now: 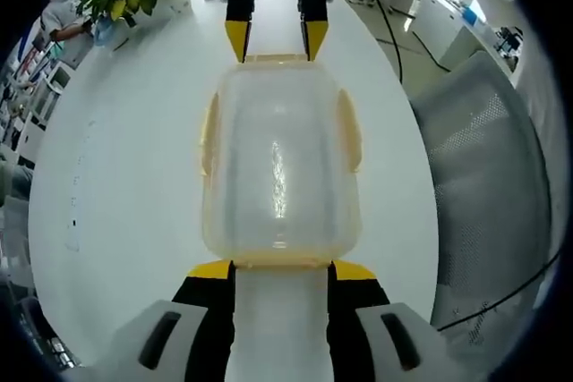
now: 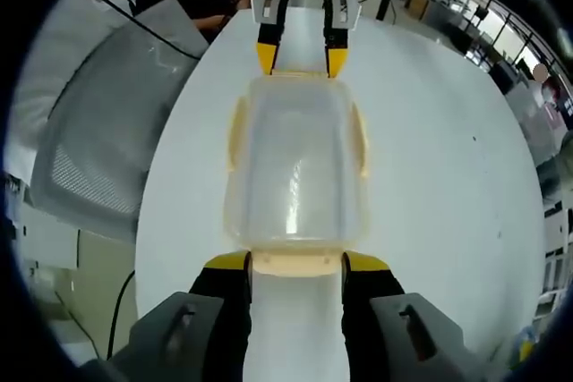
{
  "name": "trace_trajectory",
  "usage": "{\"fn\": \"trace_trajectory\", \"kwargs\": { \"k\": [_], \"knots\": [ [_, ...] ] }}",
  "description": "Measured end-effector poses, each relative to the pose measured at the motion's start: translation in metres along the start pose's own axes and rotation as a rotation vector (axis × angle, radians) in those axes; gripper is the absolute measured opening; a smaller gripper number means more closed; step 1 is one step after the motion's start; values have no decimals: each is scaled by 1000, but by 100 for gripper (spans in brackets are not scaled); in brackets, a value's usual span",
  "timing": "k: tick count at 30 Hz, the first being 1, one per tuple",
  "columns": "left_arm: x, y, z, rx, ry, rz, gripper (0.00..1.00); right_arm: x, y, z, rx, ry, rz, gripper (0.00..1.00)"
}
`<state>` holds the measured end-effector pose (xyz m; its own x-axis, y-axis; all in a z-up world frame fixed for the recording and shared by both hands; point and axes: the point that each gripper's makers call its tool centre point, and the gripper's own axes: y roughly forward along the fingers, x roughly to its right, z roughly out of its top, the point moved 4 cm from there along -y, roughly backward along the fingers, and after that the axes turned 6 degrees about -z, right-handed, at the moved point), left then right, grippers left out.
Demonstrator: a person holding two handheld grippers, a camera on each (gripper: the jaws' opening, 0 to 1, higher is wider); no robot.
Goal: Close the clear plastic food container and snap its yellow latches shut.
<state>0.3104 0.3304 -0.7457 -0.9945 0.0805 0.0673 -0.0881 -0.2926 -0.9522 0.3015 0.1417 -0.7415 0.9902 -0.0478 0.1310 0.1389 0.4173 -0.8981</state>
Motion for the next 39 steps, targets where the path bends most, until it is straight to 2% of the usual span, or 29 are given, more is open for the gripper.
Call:
{"fn": "trace_trajectory", "kwargs": {
  "k": [9,19,26,31,39],
  "knots": [
    [0,0,0,-10,22,10,35,-1,1,-1,-5,3,-10,36],
    [0,1,-3,6,45,17,35,-1,5,-4,-20,49,-20,36],
    [-3,2,-4,-15,74,35,34,-2,8,-4,-25,43,-32,37],
    [-3,1,-5,-14,63,34,30,-1,8,-4,-25,43,-35,37],
    [-3,5,-11,-36,29,31,33,-1,10,-3,-25,64,-30,37]
  ]
}}
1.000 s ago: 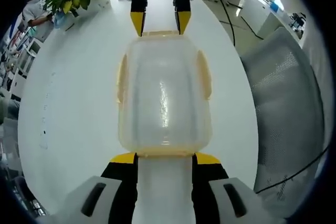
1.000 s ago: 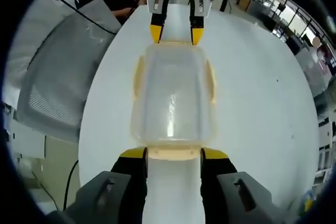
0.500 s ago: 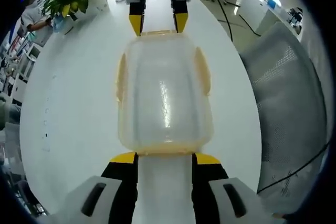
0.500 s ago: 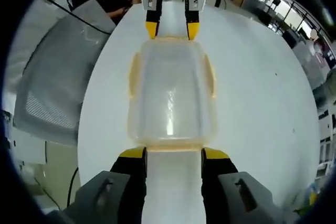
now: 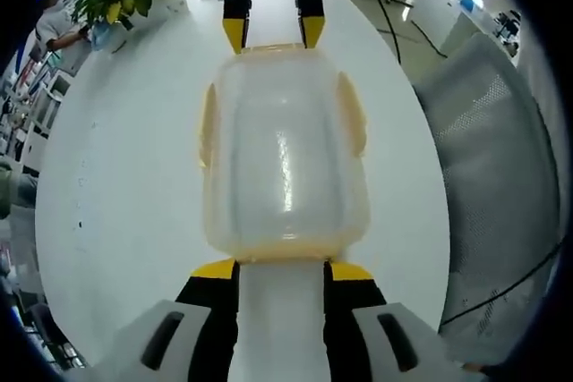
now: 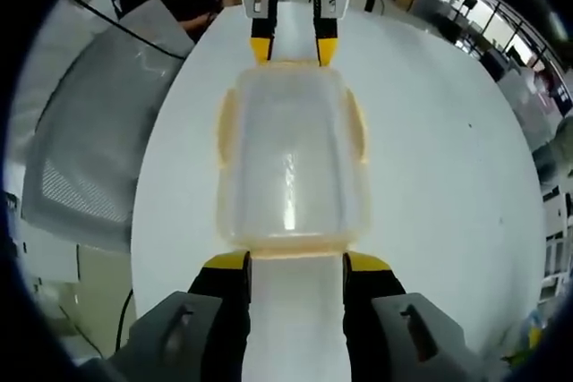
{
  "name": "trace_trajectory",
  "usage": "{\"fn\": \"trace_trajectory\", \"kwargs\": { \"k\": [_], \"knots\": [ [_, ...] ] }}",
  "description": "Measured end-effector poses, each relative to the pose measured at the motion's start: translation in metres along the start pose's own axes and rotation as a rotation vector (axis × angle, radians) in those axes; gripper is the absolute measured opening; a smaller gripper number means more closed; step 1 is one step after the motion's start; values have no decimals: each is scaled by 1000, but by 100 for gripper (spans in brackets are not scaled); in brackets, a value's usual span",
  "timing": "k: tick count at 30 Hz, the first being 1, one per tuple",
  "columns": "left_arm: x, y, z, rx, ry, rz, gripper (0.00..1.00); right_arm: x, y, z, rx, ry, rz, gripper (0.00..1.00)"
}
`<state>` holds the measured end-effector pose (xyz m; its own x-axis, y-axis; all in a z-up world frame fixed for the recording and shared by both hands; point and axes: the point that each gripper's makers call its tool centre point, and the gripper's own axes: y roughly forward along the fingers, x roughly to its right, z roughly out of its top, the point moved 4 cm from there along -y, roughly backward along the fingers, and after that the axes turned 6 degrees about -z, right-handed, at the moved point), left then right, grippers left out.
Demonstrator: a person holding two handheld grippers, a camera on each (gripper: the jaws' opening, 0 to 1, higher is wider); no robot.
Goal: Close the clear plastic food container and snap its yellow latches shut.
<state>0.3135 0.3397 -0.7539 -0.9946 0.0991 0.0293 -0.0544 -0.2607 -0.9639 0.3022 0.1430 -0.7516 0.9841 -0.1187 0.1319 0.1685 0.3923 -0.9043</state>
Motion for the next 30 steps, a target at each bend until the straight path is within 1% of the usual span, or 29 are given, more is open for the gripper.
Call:
{"fn": "trace_trajectory", "kwargs": {
  "k": [2,3,4,6,7,8,10,11,12,14,15,16,17,18,19,20,21,22,23,24,25,26,27,28,29,30],
  "knots": [
    [0,1,-4,-4,-19,2,32,-2,1,-3,8,21,17,37],
    [1,0,-8,-9,-51,-2,33,-4,2,-6,2,39,35,38],
    [2,0,-15,-17,-110,-10,34,-8,3,-13,-19,66,51,41],
    [3,-1,-25,-21,-182,-15,37,-9,4,-22,-37,65,42,45],
    [3,-2,-28,-16,-204,-15,39,-10,5,-26,-49,70,42,46],
    [3,-3,-31,-14,-223,-18,40,-12,4,-32,-68,92,49,47],
    [5,-7,-40,-31,-291,-28,43,-13,2,-40,-85,125,45,47],
    [6,-8,-45,-41,-340,-36,45,-12,1,-43,-94,140,37,48],
    [7,-10,-49,-54,-378,-36,47,-8,-1,-48,-115,161,11,48],
    [9,-13,-58,-84,-479,-38,54,-2,-4,-55,-144,199,-34,48],
    [11,-15,-61,-87,-540,-42,55,1,-7,-59,-159,252,-54,48],
    [12,-16,-61,-75,-576,-49,57,3,-9,-61,-165,293,-63,48],
    [12,-18,-60,-58,-625,-53,58,7,-13,-62,-161,341,-77,47],
    [16,-22,-58,-39,-709,-74,59,9,-16,-63,-159,373,-83,47],
    [20,-24,-54,-6,-761,-110,61,9,-19,-63,-161,420,-84,47],
    [25,-28,-47,48,-879,-161,63,10,-22,-63,-161,460,-82,47],
    [27,-31,-41,87,-970,-201,64,11,-29,-59,-140,557,-83,46],
    [28,-34,-34,137,-1030,-239,64,12,-31,-57,-128,576,-80,44],
    [27,-37,-27,198,-1082,-274,61,12,-36,-51,-97,655,-63,43],
    [27,-43,-20,245,-1169,-316,58,11,-39,-47,-82,726,-42,42],
    [24,-46,-14,294,-1207,-336,53,10,-42,-41,-50,797,-14,42],
    [21,-50,-5,358,-1256,-355,52,9,-46,-32,-4,883,30,41],
    [18,-52,-1,382,-1283,-352,52,8,-48,-24,37,922,52,40],
    [13,-52,2,404,-1315,-336,53,9,-50,-15,91,971,73,39],
    [10,-51,4,410,-1330,-322,53,9,-51,-10,116,1002,82,37],
    [9,-49,5,397,-1338,-312,53,9,-51,-4,142,1050,94,36]
  ]
}}
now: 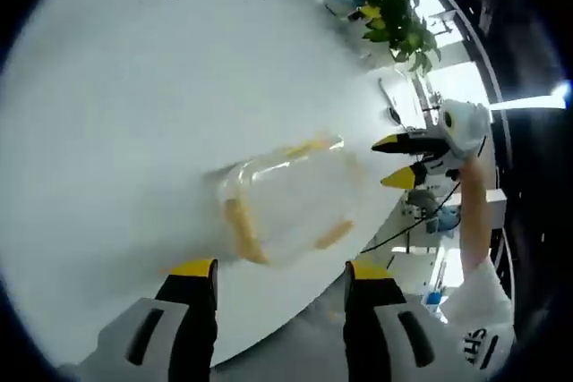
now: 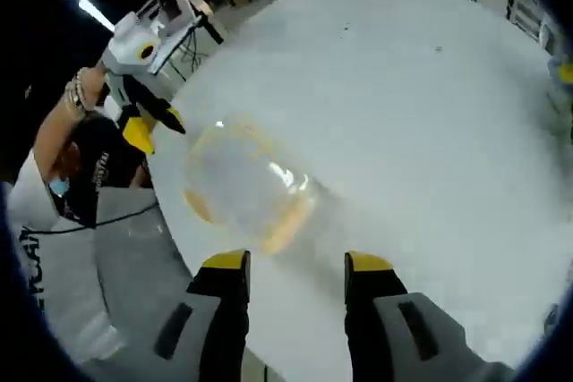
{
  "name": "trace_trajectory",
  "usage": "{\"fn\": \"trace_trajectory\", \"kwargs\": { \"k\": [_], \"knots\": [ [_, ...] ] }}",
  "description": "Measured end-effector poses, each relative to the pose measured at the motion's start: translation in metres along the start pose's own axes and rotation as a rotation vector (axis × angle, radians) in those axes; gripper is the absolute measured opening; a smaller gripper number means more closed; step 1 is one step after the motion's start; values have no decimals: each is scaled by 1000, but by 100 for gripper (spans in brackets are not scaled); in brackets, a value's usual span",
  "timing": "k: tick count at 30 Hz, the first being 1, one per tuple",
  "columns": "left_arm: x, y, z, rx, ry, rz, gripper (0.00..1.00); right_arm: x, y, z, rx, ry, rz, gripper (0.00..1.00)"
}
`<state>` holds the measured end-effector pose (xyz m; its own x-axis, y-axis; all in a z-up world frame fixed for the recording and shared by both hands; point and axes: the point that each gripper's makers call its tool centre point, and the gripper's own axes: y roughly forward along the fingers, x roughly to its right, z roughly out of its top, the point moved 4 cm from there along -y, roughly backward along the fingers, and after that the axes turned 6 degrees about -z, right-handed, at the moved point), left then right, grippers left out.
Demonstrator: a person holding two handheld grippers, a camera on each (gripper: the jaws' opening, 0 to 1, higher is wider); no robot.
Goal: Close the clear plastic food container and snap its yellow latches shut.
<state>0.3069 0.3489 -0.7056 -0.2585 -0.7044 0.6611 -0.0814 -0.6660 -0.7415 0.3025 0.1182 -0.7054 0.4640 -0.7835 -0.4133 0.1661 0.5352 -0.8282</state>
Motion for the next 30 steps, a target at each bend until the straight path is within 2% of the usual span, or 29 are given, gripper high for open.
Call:
{"fn": "trace_trajectory", "kwargs": {
  "k": [2,4,6,9,14,18,21,24,28,30],
  "knots": [
    [-1,6,-1,-12,-29,29,53,-4,3,2,4,66,13,35],
    [-2,14,-5,-44,-64,55,52,-4,8,1,-2,93,10,35],
    [3,24,-11,-55,-64,54,52,-3,13,-1,-20,120,1,35],
    [5,31,-8,-60,-73,53,51,2,20,-1,-29,139,-14,34],
    [5,38,-4,-60,-49,103,48,2,30,1,-43,176,6,25],
    [5,41,-5,-68,-37,112,44,0,39,0,-63,160,20,24],
    [3,43,-4,-85,-21,116,45,0,43,-1,-73,167,24,23],
    [-1,42,0,-87,-24,125,45,4,46,-1,-71,147,-3,20],
    [-5,47,2,-93,10,158,43,4,46,-2,-81,159,-12,20],
    [-7,46,2,-108,30,193,39,4,46,-2,-83,163,-13,20]
  ]
}}
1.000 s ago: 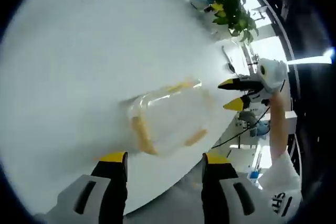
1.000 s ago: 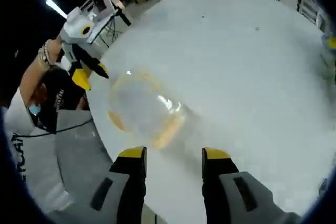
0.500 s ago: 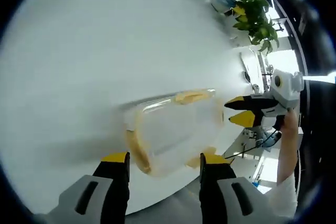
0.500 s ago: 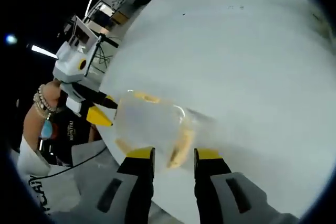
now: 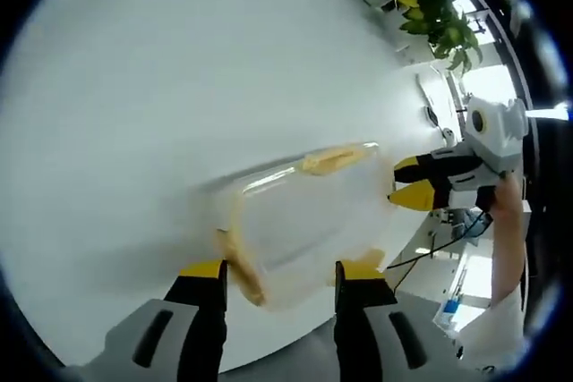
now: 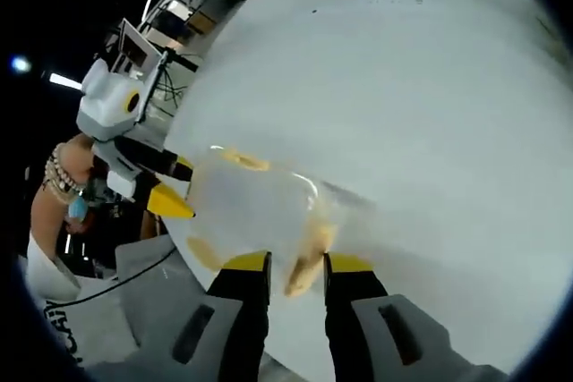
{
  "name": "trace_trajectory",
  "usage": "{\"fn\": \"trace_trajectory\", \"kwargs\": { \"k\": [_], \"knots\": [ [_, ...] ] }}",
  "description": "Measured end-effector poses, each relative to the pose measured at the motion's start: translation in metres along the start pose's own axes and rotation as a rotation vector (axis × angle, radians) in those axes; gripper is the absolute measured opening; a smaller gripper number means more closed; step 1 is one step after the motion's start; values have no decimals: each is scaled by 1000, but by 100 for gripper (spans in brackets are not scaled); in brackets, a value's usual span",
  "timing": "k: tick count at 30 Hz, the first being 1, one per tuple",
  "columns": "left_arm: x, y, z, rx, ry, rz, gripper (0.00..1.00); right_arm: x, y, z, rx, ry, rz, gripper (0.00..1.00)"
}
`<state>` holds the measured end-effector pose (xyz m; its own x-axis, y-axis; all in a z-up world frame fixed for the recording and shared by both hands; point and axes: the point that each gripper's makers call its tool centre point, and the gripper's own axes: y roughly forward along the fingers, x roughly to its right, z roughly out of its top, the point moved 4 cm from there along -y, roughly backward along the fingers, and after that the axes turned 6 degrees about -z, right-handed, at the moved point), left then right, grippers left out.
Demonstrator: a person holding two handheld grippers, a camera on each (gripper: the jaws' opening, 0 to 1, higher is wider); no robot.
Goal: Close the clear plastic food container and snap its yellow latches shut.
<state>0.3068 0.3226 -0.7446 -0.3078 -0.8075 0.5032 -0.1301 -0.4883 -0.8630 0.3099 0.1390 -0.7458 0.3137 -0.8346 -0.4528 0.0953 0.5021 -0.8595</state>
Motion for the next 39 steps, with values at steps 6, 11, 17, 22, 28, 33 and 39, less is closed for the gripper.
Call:
{"fn": "trace_trajectory", "kwargs": {
  "k": [6,11,17,22,28,33,39],
  "knots": [
    [0,2,1,-24,36,32,38,0,1,-1,0,-6,0,19],
    [0,4,2,-37,41,63,38,0,1,-3,10,0,4,19],
    [-1,5,2,-41,42,77,38,0,2,-4,22,14,11,18],
    [-1,5,2,-34,46,77,38,-1,2,-4,17,11,6,18],
    [-2,4,-1,-39,28,53,35,0,4,-3,14,18,10,17],
    [-2,2,-1,-33,34,29,35,0,5,-3,17,21,9,17],
    [-4,1,-1,-26,31,28,35,1,6,-3,11,44,25,17]
  ]
}}
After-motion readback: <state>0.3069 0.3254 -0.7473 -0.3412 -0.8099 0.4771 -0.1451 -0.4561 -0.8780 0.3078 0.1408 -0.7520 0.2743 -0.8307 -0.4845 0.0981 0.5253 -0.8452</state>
